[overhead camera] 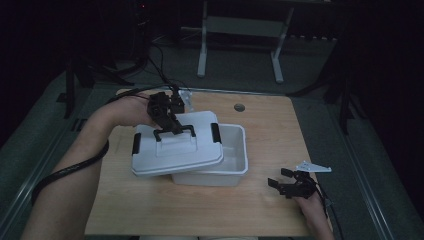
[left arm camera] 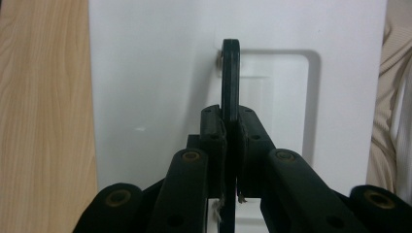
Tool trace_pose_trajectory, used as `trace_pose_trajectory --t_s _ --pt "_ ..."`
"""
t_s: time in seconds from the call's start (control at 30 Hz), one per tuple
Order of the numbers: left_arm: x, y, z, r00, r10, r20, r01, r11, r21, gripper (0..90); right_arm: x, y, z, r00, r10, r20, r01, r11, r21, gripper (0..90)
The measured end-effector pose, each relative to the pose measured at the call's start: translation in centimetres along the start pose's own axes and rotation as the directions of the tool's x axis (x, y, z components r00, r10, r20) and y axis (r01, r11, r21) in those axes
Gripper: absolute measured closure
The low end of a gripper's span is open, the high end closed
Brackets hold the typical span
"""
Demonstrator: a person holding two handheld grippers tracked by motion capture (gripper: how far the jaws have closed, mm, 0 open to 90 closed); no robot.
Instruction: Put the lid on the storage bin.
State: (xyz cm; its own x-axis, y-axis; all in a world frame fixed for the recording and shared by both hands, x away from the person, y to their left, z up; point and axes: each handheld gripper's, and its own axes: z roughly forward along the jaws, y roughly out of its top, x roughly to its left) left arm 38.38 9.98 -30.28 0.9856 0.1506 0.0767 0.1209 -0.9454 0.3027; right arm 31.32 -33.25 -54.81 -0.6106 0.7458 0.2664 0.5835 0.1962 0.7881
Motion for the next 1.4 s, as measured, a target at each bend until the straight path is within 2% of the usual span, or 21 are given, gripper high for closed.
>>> trace_pose_trajectory --t_s 0.03,0.4,0.7,0.8,0.9,1.07,1.3,1.4 --pt "0.0 0.3 0.1 0.9999 0.015 -0.001 -0.015 0.9999 0.004 83.4 0.0 0.0 0.0 1.0000 0.000 0.001 0.000 1.000 0.000 14.0" --pt "0.1 3.3 2.2 0.9970 0.075 0.017 -0.075 0.9971 0.012 83.4 -0.1 -0.1 0.0 1.0000 0.005 -0.004 -0.005 1.000 0.003 13.9" --pt "0.2 6.3 3.8 0.9916 0.126 0.026 -0.127 0.9912 0.037 83.4 -0.1 -0.3 0.1 1.0000 0.005 -0.006 -0.005 1.000 0.005 14.0" --pt "0.4 7.1 4.5 0.9903 0.134 0.037 -0.135 0.9901 0.038 83.4 -0.1 -0.3 0.0 0.9999 0.006 -0.009 -0.006 1.000 0.003 13.9" --pt "0.8 7.6 5.3 0.9916 0.122 0.044 -0.124 0.9915 0.041 83.4 -0.2 -0.3 -0.1 0.9999 0.013 -0.010 -0.013 1.000 -0.003 14.0" --pt "1.2 8.3 6.8 0.9915 0.121 0.046 -0.125 0.9895 0.074 83.4 -0.1 -0.3 0.0 0.9998 0.006 -0.017 -0.006 1.000 -0.001 14.0" --pt "1.4 8.4 7.5 0.9909 0.129 0.037 -0.132 0.9876 0.085 83.3 -0.2 -0.3 0.0 0.9998 0.010 -0.017 -0.011 1.000 -0.002 14.0" --pt "1.5 8.1 7.8 0.9921 0.116 0.048 -0.119 0.9898 0.078 83.3 -0.2 -0.3 0.0 0.9998 0.006 -0.017 -0.006 1.000 0.001 14.0"
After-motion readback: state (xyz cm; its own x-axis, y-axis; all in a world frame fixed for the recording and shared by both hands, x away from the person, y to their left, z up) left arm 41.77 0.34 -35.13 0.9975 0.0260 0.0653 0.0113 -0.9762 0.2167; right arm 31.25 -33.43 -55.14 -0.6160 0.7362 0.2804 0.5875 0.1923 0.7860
